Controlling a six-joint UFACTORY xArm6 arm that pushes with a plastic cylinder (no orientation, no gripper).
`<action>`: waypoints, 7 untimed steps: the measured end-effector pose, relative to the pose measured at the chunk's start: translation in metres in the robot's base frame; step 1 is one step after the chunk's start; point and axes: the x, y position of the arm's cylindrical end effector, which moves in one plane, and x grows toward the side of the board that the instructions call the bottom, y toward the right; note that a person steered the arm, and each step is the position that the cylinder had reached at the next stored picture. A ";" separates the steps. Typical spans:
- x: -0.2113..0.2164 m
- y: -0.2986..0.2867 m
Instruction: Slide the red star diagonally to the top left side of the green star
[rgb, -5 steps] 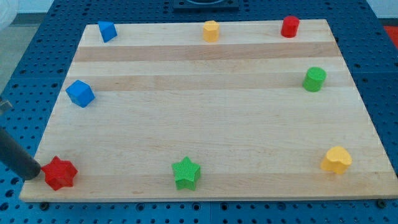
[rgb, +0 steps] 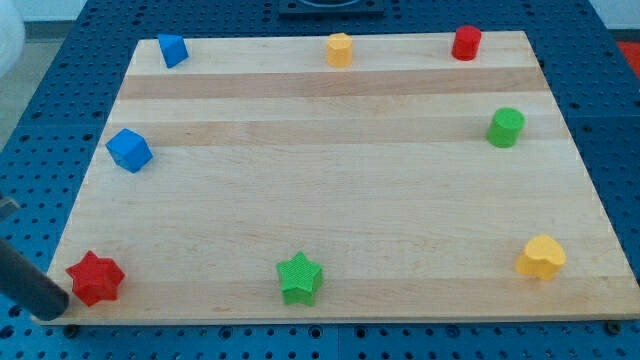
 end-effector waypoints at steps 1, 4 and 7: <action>-0.008 0.007; -0.014 0.051; -0.052 0.042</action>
